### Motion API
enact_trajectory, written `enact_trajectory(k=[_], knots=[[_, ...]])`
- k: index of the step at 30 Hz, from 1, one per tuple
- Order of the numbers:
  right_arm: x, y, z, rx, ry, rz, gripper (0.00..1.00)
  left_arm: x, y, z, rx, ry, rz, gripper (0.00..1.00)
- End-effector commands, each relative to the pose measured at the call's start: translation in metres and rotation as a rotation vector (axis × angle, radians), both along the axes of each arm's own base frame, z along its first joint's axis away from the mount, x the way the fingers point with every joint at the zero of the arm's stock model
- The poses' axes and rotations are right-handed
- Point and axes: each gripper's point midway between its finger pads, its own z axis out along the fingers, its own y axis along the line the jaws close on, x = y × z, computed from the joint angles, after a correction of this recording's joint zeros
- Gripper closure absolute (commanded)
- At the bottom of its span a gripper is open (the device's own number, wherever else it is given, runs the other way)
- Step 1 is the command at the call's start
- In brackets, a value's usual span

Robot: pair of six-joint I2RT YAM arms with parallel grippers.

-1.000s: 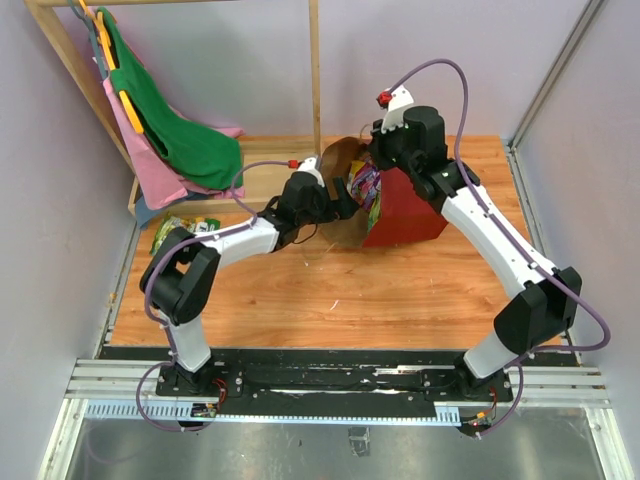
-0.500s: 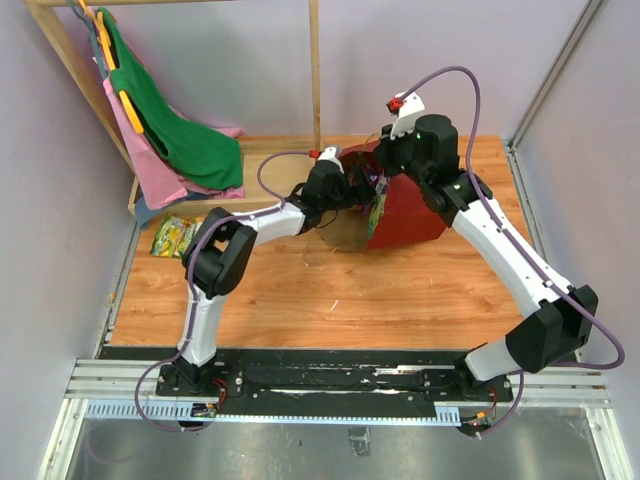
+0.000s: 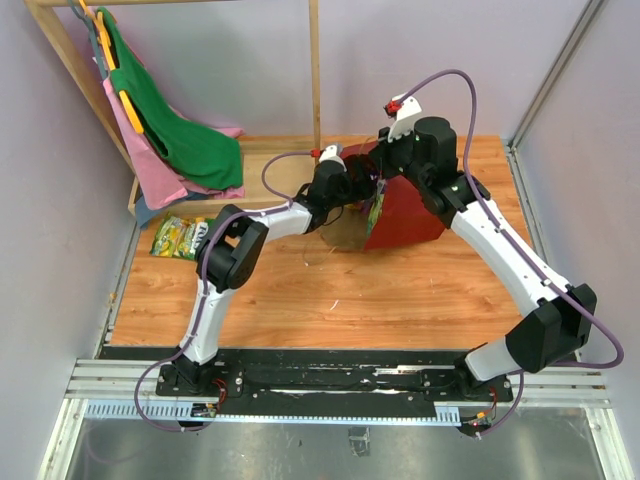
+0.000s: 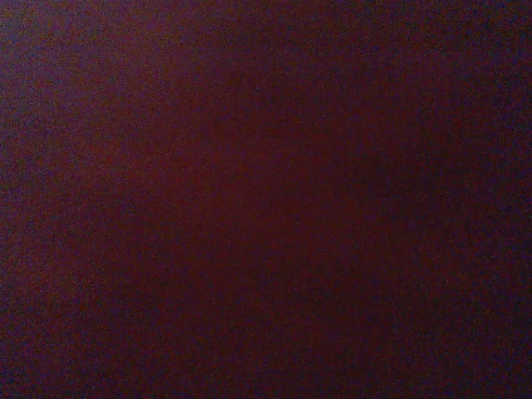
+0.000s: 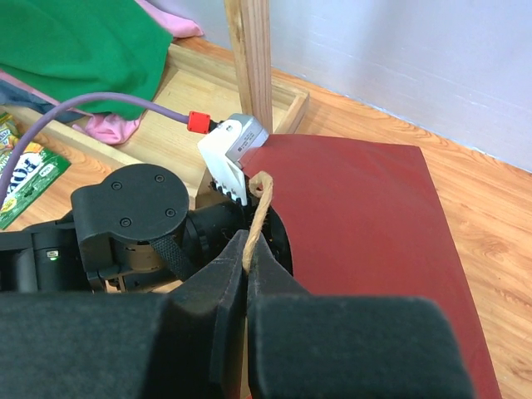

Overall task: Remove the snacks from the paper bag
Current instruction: Take out the snack from the paper bag.

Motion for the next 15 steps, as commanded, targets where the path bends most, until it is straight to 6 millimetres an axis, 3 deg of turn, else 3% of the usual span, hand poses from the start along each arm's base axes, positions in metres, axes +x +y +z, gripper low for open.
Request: enact_trajectory(k=[1,7,12,15], knots=[[-0.006,0.008,0.030,0.066,-0.077,0.043,0.99,0.002,-0.004,-0.014,-0.005,0.004,0.008,0.28],[-0.007,0.009,0.029,0.070,-0.075,0.050,0.99,-0.004,0.000,-0.011,-0.019,-0.004,0.009,0.61],[-0.009,0.008,0.031,0.072,-0.080,0.049,0.99,-0.010,0.004,-0.013,-0.023,0.002,0.013,0.99],[-0.009,0.007,0.033,0.073,-0.086,0.048,0.99,-0.017,0.007,-0.007,-0.038,-0.002,0.011,1.00]])
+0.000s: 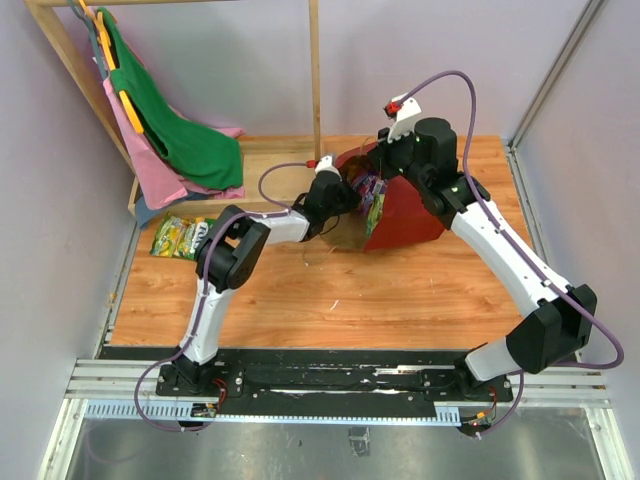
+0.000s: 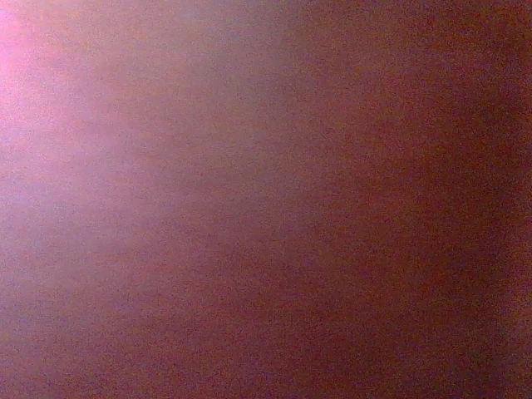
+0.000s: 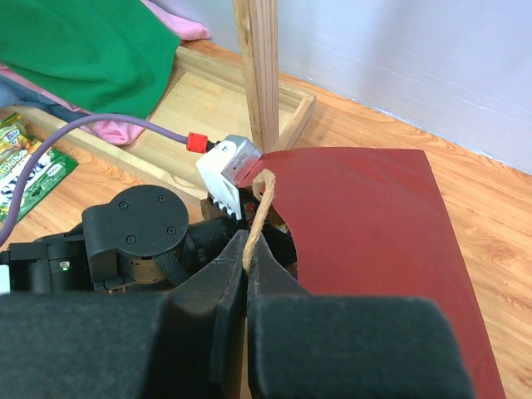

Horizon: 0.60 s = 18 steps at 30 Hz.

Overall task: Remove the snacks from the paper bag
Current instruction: Take out the snack from the paper bag.

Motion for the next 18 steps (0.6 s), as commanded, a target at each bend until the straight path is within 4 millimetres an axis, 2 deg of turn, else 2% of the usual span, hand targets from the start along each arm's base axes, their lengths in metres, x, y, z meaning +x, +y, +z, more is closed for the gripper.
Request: enact_trajectory(k=[1,3,5,9,11,13,15,18], knots=[[-0.008,0.003,0.033,0.062,-0.083,0.027,0.99,-0.013,0.002,0.019,-0.033,-0.022,-0.005,1.00],[-0.007,0.003,0.035,0.062,-0.086,0.024,0.99,-0.024,0.001,0.030,-0.050,-0.036,-0.010,0.99],[-0.008,0.004,0.038,0.065,-0.089,0.029,0.99,-0.039,-0.006,0.029,-0.044,-0.037,-0.014,0.81],[-0.010,0.005,0.041,0.073,-0.092,0.038,0.99,-0.063,-0.028,0.011,-0.035,-0.012,-0.021,0.43],[-0.011,0.004,0.041,0.072,-0.093,0.038,0.99,-0.064,-0.034,0.004,-0.050,0.007,-0.016,0.30],[-0.013,0.002,0.041,0.071,-0.095,0.034,0.99,-0.064,-0.039,0.004,-0.067,0.015,-0.014,0.20],[-0.014,0.001,0.041,0.070,-0.097,0.032,0.99,-0.062,-0.043,0.007,-0.078,0.008,-0.013,0.04],[-0.014,0.003,0.042,0.072,-0.096,0.039,0.99,-0.055,-0.048,0.010,-0.078,0.002,-0.013,0.01]])
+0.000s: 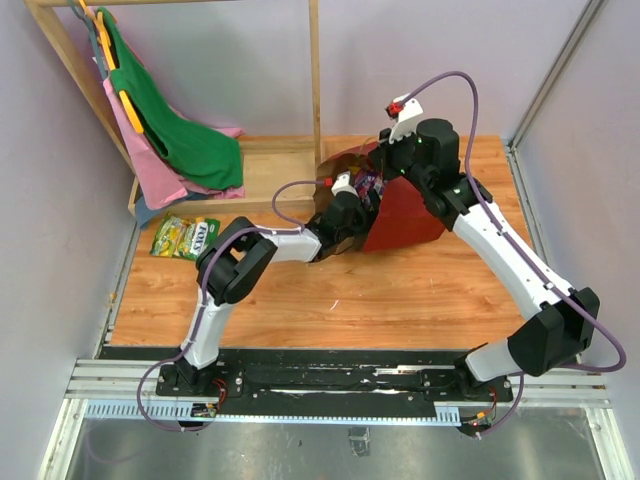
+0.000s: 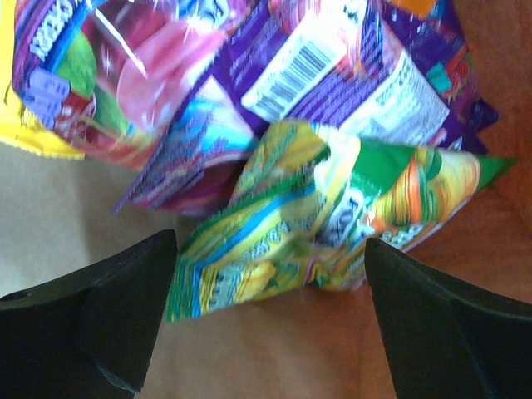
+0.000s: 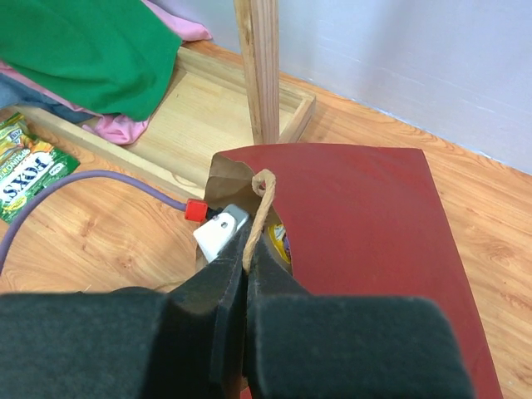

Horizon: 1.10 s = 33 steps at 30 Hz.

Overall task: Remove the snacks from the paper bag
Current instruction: Take out the snack from the paper bag.

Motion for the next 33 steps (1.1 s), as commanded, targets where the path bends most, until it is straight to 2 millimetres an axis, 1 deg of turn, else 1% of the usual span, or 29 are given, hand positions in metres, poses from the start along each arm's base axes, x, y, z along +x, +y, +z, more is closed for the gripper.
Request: enact_trajectory(k=[1,6,8,9,10,12,13,16,17,18,20,22,24,26,27,28,30,33], knots=[[-0.011,0.004,0.040,0.069,-0.091,0.037,0.99,0.022,-0.007,0.012,-0.035,-0.035,0.042,0.01],[-0.016,0.000,0.043,0.065,-0.099,0.036,0.99,0.030,-0.015,-0.003,0.009,-0.017,0.031,0.01],[-0.019,-0.003,0.045,0.059,-0.106,0.030,0.99,0.031,-0.017,-0.007,0.025,-0.021,0.018,0.03],[-0.020,-0.004,0.046,0.056,-0.109,0.030,0.99,0.032,-0.018,-0.008,0.032,-0.027,0.014,0.06],[-0.021,-0.005,0.046,0.052,-0.110,0.029,0.99,0.033,-0.018,-0.007,0.038,-0.035,0.010,0.11],[-0.023,-0.007,0.048,0.049,-0.115,0.028,0.99,0.034,-0.019,-0.006,0.052,-0.053,0.000,0.28],[-0.024,-0.008,0.047,0.049,-0.116,0.027,0.99,0.035,-0.018,-0.003,0.059,-0.064,-0.005,0.43],[-0.027,-0.010,0.048,0.046,-0.123,0.028,0.99,0.035,-0.013,0.005,0.111,-0.106,-0.025,0.76],[-0.027,-0.012,0.049,0.045,-0.128,0.024,0.99,0.035,-0.009,0.009,0.125,-0.118,-0.029,0.90],[-0.027,-0.013,0.050,0.044,-0.131,0.020,0.99,0.034,-0.002,0.013,0.136,-0.127,-0.030,0.98],[-0.028,-0.017,0.050,0.045,-0.133,0.014,0.99,0.030,0.012,0.025,0.129,-0.154,-0.056,1.00],[-0.028,-0.022,0.052,0.046,-0.139,0.007,0.99,0.020,0.021,0.040,0.121,-0.189,-0.133,1.00],[-0.029,-0.025,0.052,0.038,-0.143,0.004,0.99,0.009,0.032,0.049,0.173,-0.214,-0.199,1.00],[-0.030,-0.026,0.051,0.028,-0.142,0.006,0.99,-0.006,0.048,0.047,0.258,-0.212,-0.224,0.99],[-0.030,-0.025,0.050,0.026,-0.139,0.010,0.99,-0.011,0.054,0.052,0.276,-0.219,-0.224,0.99],[-0.030,-0.025,0.048,0.024,-0.135,0.012,0.99,-0.020,0.065,0.048,0.295,-0.210,-0.216,1.00],[-0.028,-0.022,0.046,0.024,-0.127,0.021,0.99,-0.032,0.080,0.055,0.297,-0.217,-0.196,0.99],[-0.026,-0.021,0.043,0.021,-0.117,0.024,0.99,-0.049,0.095,0.069,0.280,-0.234,-0.181,1.00]])
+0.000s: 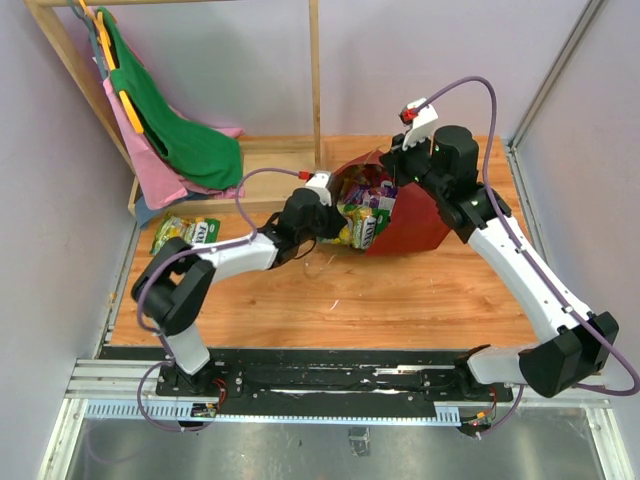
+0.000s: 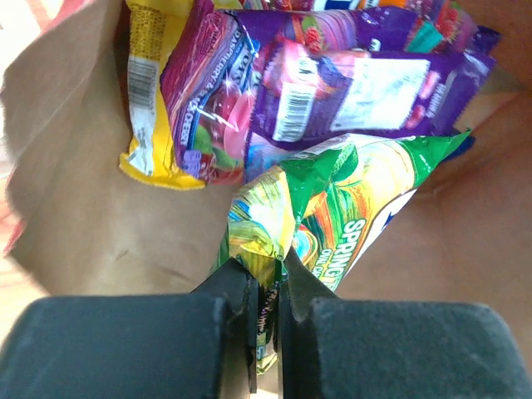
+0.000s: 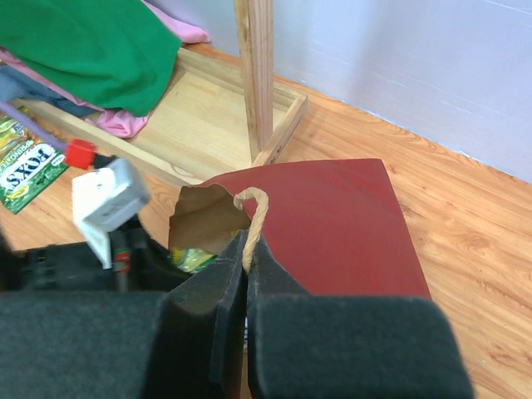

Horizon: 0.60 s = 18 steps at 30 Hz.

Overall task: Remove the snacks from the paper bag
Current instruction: Take out the snack from the paper bag.

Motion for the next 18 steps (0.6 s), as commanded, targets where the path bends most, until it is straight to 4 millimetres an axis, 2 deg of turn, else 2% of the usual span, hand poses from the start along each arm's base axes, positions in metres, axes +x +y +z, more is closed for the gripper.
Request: enact_trajectory(k=[1,12,14,16,18], knots=[[-0.003,0.002,0.030,0.035,-0.082,0.030,0.99,-0.020,0.017,0.034,-0.006,-0.085,-0.012,1.00],[-0.003,0.010,0.031,0.059,-0.063,0.061,0.99,-0.065,0.071,0.105,-0.057,-0.175,0.058,0.99],[-0.003,0.010,0.032,0.060,-0.065,0.062,0.99,-0.075,0.086,0.110,-0.061,-0.165,0.094,0.99],[-0.004,0.010,0.031,0.060,-0.061,0.062,0.99,-0.083,0.108,0.102,-0.046,-0.125,0.176,0.99],[-0.004,0.010,0.032,0.062,-0.060,0.066,0.99,-0.092,0.140,0.086,-0.021,-0.059,0.315,0.99]])
